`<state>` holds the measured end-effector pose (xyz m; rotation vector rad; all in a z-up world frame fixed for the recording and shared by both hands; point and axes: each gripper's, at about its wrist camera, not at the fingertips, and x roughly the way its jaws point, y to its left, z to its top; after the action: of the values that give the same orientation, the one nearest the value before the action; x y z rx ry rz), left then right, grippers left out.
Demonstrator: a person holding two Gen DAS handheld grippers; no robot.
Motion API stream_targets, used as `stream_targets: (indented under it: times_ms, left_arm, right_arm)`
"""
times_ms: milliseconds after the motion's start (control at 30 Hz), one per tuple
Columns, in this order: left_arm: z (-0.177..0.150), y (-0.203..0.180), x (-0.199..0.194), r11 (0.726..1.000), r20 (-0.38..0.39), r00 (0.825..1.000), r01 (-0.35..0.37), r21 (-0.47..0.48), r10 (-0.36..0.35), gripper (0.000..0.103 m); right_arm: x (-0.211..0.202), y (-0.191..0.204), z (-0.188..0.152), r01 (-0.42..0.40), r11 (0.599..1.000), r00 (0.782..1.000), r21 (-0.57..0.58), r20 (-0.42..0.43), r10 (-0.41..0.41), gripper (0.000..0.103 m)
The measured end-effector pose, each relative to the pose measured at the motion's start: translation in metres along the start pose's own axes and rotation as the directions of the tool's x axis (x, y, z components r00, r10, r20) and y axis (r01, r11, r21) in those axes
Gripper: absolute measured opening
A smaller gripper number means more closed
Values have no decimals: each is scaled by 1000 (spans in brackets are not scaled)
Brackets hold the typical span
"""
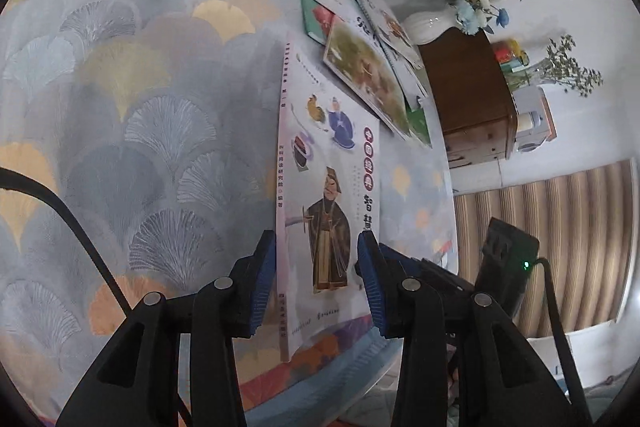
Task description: Organize books
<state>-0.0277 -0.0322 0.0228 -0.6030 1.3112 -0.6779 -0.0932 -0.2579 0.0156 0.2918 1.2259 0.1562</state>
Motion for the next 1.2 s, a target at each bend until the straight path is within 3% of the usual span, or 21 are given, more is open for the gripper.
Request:
stream_targets:
  times_ms: [267,367,467,567,633,767,933,967,1000,1033,1067,1133,1200]
  left_arm:
    - [-11,10,13,999,-126,991,44,-6,-44,35]
    - [-15,4,21,999,-150,988,48,12,-45,20]
    - [-13,-7,13,994,-116,987,108,6,-107,17]
    - [-4,-10,7,982,-101,978,180,-47,-184,16]
    - [2,-8,6,965,-96,963,242,-106,-252,16]
    - [7,-11,10,941,-108,942,300,-159,-319,16]
    - [4,-4,14,905,-94,922,344,-250,-376,16]
    - [4,0,13,896,-90,917,354,-269,-389,16]
    - [3,4,14,888,-85,914,359,-289,-397,16]
    - [2,7,13,892,-83,921,342,-295,-381,16]
    - [3,7,11,904,-83,931,320,-282,-355,16]
    - [2,2,6,963,-112,970,193,-187,-216,16]
    - [-1,-4,1,991,-108,989,87,-97,-98,16]
  right_arm:
    - [3,4,0,30,999,999,11,19,-30,55]
    - [3,2,1,16,999,1000,35,12,-17,55]
    - [-1,-15,4,-67,989,997,130,-21,70,55]
    - [-10,-47,-5,-202,928,975,314,-24,221,55]
    - [-17,-70,-18,-296,853,947,429,19,319,56]
    - [-14,-92,-31,-419,724,895,548,115,431,58]
    - [7,-89,-24,-546,607,812,577,187,552,58]
    - [13,-87,-22,-577,569,786,586,209,582,52]
    - [15,-85,-22,-599,542,767,590,228,600,39]
    - [17,-85,-22,-620,520,749,588,246,615,35]
    - [14,-83,-23,-615,532,757,582,247,605,28]
    - [4,-73,-18,-580,614,798,535,219,562,22]
    - [-9,-57,-11,-483,749,870,453,157,467,21]
